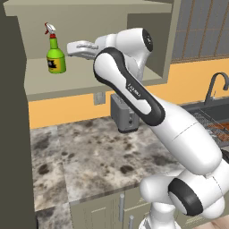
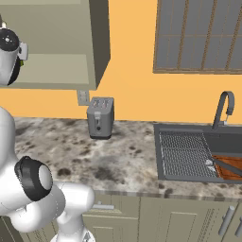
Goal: Move the cutting board and knife to the sink. Then move spray from the cabinet to the counter.
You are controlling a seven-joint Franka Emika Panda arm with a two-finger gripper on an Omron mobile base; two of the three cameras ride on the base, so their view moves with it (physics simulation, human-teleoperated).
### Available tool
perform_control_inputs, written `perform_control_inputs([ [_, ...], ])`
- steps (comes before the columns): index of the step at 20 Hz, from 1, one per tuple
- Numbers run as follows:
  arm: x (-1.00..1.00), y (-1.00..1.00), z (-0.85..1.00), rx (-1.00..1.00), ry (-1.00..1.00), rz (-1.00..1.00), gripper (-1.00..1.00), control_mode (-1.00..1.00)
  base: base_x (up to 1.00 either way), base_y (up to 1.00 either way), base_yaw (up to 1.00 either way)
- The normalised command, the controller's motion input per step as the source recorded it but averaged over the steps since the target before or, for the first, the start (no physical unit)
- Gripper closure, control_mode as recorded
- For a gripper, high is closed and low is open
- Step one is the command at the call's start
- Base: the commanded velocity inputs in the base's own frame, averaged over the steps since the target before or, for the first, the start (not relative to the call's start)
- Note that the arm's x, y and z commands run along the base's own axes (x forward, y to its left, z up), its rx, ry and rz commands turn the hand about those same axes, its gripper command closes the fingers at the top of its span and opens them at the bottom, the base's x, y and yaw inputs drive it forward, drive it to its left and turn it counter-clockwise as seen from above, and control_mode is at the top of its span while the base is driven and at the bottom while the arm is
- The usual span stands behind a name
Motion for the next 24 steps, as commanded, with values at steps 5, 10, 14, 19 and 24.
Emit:
perform_control_inputs([
  [5, 0.26, 0.06, -0.05, -0.01, 0.00, 0.00, -1.00, -1.00, 0.00, 0.00, 0.00],
  [10, 0.26, 0.07, -0.03, -0.01, 0.00, 0.00, -1.00, -1.00, 0.00, 0.00, 0.00],
  [14, 0.26, 0.07, -0.03, 0.00, 0.00, 0.00, -1.00, -1.00, 0.00, 0.00, 0.00],
  [19, 0.25, 0.11, -0.01, -0.01, 0.00, 0.00, -1.00, -1.00, 0.00, 0.00, 0.00],
  [24, 0.25, 0.17, 0.00, -0.02, 0.00, 0.00, -1.00, -1.00, 0.00, 0.00, 0.00],
])
